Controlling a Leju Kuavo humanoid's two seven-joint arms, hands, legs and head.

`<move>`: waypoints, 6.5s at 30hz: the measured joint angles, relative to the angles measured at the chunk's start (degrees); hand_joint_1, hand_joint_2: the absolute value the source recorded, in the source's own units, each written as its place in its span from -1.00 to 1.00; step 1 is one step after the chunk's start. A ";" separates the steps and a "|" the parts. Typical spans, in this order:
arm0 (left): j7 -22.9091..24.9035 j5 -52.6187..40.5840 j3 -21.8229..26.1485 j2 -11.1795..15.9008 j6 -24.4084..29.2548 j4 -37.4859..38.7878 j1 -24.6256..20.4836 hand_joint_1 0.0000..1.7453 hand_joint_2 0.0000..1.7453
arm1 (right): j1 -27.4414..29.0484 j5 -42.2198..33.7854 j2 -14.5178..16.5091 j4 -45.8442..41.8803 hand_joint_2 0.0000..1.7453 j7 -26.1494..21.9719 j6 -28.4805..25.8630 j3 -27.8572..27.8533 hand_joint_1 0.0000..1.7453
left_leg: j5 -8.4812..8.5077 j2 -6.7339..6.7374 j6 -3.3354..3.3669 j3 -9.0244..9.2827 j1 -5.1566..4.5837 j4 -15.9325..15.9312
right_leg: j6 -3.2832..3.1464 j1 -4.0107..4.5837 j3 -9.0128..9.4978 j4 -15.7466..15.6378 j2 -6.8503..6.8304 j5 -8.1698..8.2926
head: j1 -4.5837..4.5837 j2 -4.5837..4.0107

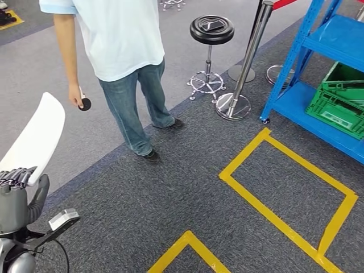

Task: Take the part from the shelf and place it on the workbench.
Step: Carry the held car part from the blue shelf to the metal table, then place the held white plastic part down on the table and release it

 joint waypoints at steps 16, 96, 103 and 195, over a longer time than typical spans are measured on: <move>2.16 0.29 -0.11 1.72 -0.01 -0.03 1.08 1.00 1.00 | 0.21 -0.17 0.65 0.06 -1.00 1.78 0.02 0.25 -1.00 | -0.46 10.53 -1.56 0.25 1.03 -0.02 | 1.37 0.13 3.75 -1.72 -11.68 -2.12 | -0.50 0.00; 6.79 -0.04 -10.80 3.39 -0.05 7.88 -9.32 1.00 1.00 | 2.79 -2.72 2.45 0.30 -1.00 -0.67 -1.88 -0.97 -1.00 | -2.86 4.39 -2.25 -1.81 1.18 3.37 | -0.39 -0.38 0.98 -2.00 -1.97 0.67 | 0.35 0.00; 6.76 -0.03 -11.21 3.64 -0.07 8.26 -9.82 1.00 1.00 | 2.91 -2.51 2.45 0.29 -1.00 -0.71 -1.85 -0.97 -1.00 | -4.47 7.97 -2.66 -4.48 1.20 10.59 | -0.85 0.14 1.59 -1.95 -7.42 -0.10 | 0.15 0.00; 12.00 -4.05 -13.15 6.65 -5.93 22.04 -16.93 1.00 1.00 | 2.31 -0.55 2.39 0.32 -1.00 0.44 -0.78 -1.91 -1.00 | -1.11 11.06 -0.35 1.54 0.12 -1.27 | 0.94 0.53 3.99 -3.13 -10.35 -2.16 | 1.37 0.01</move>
